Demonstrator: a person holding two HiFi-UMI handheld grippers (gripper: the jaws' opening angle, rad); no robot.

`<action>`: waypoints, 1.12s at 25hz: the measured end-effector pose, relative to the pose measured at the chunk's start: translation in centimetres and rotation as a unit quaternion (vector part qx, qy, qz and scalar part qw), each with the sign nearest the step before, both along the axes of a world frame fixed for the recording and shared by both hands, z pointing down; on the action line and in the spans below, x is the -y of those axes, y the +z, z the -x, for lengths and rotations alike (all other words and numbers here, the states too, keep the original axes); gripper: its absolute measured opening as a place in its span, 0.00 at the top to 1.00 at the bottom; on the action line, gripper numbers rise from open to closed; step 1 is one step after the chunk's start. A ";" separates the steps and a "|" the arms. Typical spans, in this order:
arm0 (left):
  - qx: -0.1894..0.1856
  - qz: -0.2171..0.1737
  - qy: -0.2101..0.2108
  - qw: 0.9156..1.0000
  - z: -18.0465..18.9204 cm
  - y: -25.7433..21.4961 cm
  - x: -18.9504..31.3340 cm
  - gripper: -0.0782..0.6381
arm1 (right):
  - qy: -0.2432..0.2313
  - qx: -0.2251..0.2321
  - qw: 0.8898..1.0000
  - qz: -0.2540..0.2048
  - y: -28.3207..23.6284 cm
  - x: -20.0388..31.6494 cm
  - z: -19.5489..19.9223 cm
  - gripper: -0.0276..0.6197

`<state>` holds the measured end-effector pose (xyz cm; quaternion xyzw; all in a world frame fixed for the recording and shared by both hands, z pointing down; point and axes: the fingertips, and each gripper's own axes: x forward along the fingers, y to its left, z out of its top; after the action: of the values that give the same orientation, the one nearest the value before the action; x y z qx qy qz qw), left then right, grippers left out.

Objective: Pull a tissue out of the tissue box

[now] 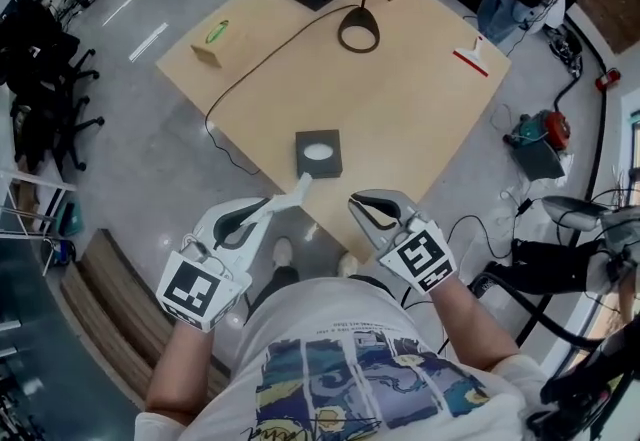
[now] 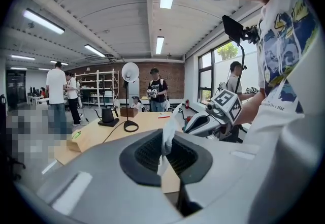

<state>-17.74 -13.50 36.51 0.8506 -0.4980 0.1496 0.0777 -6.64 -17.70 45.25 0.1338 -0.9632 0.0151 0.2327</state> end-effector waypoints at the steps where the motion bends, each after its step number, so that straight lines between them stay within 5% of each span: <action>1: -0.001 0.000 -0.001 1.000 0.0 -0.1 -0.4 0.88 | -0.002 0.000 1.000 -0.002 -0.2 -0.1 0.2 0.93; 28: -0.015 0.023 0.049 0.998 -0.9 1.4 -0.4 0.88 | 0.009 -0.003 0.999 -0.031 -3.0 -0.1 1.7 0.93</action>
<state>-16.86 -13.12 37.87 0.8740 -0.4512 0.1518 0.0978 -8.37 -17.63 42.26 0.1499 -0.9611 -0.0131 0.2315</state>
